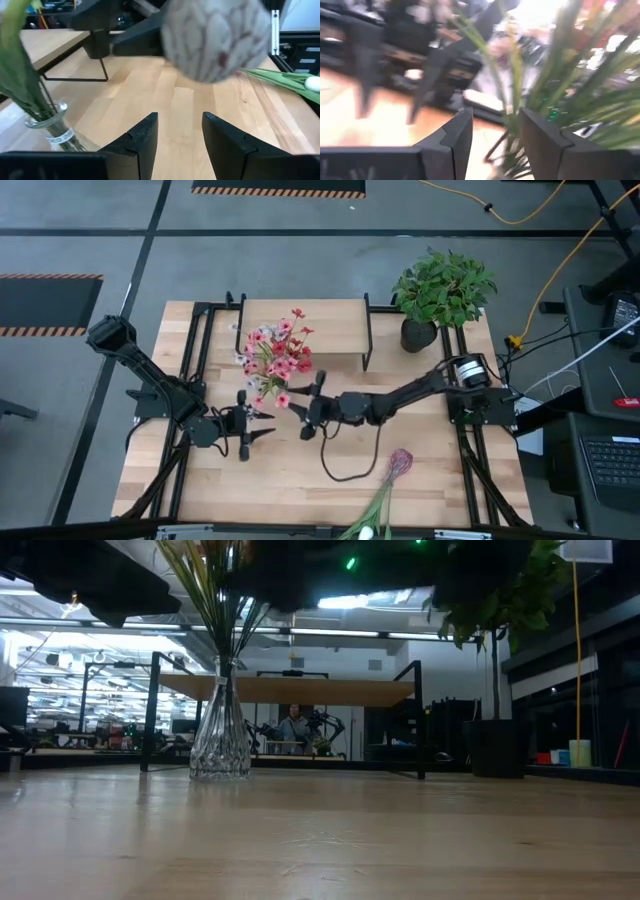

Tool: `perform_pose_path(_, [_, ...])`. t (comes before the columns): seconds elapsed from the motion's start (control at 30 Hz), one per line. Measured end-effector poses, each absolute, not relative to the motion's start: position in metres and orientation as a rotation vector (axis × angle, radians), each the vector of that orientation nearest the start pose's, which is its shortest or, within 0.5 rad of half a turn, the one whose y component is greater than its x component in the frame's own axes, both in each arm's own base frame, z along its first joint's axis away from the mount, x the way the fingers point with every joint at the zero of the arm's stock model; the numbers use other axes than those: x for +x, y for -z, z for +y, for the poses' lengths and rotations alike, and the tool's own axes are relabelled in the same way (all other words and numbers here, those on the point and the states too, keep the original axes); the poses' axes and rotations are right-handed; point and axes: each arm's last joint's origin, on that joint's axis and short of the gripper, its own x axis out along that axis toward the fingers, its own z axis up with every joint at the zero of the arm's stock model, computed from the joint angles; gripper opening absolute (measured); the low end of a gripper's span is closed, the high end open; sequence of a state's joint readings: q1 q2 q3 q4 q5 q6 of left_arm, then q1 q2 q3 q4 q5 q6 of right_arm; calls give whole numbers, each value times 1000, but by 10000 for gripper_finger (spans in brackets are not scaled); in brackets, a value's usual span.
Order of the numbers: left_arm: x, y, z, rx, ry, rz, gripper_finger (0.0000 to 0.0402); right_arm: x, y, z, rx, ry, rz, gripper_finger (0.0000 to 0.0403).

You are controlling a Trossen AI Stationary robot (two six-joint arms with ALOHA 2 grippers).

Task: Pick and place flowers into a vace then onto a shelf
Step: Put the transparent vase on the shelf

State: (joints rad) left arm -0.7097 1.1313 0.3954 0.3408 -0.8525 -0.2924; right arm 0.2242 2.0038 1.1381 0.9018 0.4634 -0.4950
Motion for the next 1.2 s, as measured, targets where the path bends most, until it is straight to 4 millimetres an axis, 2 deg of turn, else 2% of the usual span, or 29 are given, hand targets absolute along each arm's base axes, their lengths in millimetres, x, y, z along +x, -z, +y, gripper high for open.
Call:
perform_pose_path(0.17, [173, -189, -121, -14, -160, 262, 147, 403, -220, 89, -413, 175, 200, 126])
perform_pose_path(0.27, [173, -189, -121, -14, -162, 262, 147, 392, -228, 87, -361, 166, 293, 77])
perform_pose_path(0.37, [173, -189, -121, -13, -163, 261, 147, 382, -237, 94, -357, 141, 335, 19])
perform_pose_path(0.4, [173, -189, -121, -13, -163, 261, 147, 379, -238, 97, -357, 130, 336, 10])
perform_pose_path(0.5, [173, -189, -121, -25, -151, 264, 147, 362, -230, 102, -342, 158, 307, 10])
perform_pose_path(0.63, [173, -188, -122, -30, -101, 282, 147, 327, -218, 98, -307, 221, 212, 3])
perform_pose_path(0.8, [172, -186, -122, 53, -108, 299, 146, 284, -198, 94, -209, 195, 129, 7])
perform_pose_path(0.9, [163, -178, -124, 97, -139, 314, 134, 267, -191, 90, -151, 194, 84, 3])
perform_pose_path(1.07, [143, -165, -124, 135, -293, 249, 95, 257, -187, 87, -130, 196, 41, 6])
perform_pose_path(1.2, [138, -158, -119, 113, -357, 226, 70, 257, -186, 85, -134, 204, 46, 6])
